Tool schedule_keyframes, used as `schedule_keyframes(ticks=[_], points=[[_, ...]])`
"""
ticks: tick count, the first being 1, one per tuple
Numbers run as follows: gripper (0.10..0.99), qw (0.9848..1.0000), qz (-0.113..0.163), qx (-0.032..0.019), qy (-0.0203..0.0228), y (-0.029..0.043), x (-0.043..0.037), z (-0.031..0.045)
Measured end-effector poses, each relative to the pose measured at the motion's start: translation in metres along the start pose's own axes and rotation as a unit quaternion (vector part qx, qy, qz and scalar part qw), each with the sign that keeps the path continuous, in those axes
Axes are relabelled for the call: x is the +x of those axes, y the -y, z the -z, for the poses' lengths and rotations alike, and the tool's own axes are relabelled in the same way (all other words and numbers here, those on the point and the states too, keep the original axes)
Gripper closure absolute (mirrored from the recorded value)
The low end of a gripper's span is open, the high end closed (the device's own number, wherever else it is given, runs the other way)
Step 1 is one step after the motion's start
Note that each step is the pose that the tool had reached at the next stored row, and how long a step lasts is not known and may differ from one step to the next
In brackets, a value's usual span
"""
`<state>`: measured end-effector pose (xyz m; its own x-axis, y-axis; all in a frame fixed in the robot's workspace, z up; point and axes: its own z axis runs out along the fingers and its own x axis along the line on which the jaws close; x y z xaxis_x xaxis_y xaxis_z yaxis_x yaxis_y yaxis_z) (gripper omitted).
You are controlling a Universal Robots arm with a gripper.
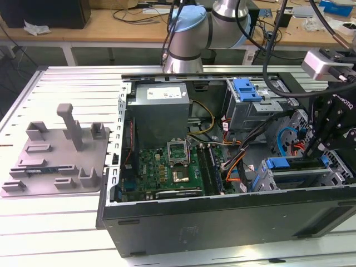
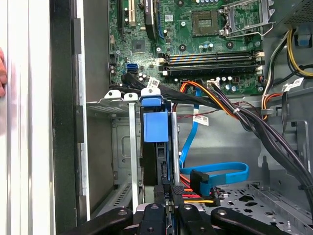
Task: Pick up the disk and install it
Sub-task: 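Insert the first disk wire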
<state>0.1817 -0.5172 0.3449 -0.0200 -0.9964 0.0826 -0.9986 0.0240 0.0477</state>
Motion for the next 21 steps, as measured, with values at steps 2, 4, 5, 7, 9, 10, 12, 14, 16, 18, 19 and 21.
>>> schedule_keyframes(ticks=[2, 4, 5, 7, 9, 10, 12, 14, 16, 18, 19, 21], points=[[0.922, 1.0000, 0.000, 0.0000, 0.0000, 0.0001, -0.0001, -0.0006], [0.922, 1.0000, 0.000, 0.0000, 0.0000, 0.0001, -0.0001, -0.0012], [0.922, 1.0000, 0.000, 0.0000, 0.0000, 0.0002, -0.0001, -0.0014], [0.922, 1.0000, 0.000, 0.0000, 0.0000, 0.0002, -0.0002, -0.0018], [0.922, 1.0000, 0.000, 0.0000, 0.0000, 0.0002, -0.0002, -0.0022], [0.922, 1.0000, 0.000, 0.0000, -0.0001, 0.0003, -0.0002, -0.0024], [0.922, 1.0000, 0.000, 0.0000, 0.0000, 0.0003, -0.0002, -0.0027], [0.922, 1.0000, 0.000, 0.0000, 0.0000, 0.0003, -0.0003, -0.0030], [0.922, 1.0000, 0.000, 0.0000, 0.0001, 0.0003, -0.0003, -0.0035], [0.922, 1.0000, 0.000, 0.0000, -0.0001, 0.0004, -0.0003, -0.0037], [0.922, 1.0000, 0.000, 0.0000, -0.0001, 0.0004, -0.0003, -0.0038], [0.922, 1.0000, 0.000, 0.0000, 0.0000, 0.0004, -0.0004, -0.0043]])
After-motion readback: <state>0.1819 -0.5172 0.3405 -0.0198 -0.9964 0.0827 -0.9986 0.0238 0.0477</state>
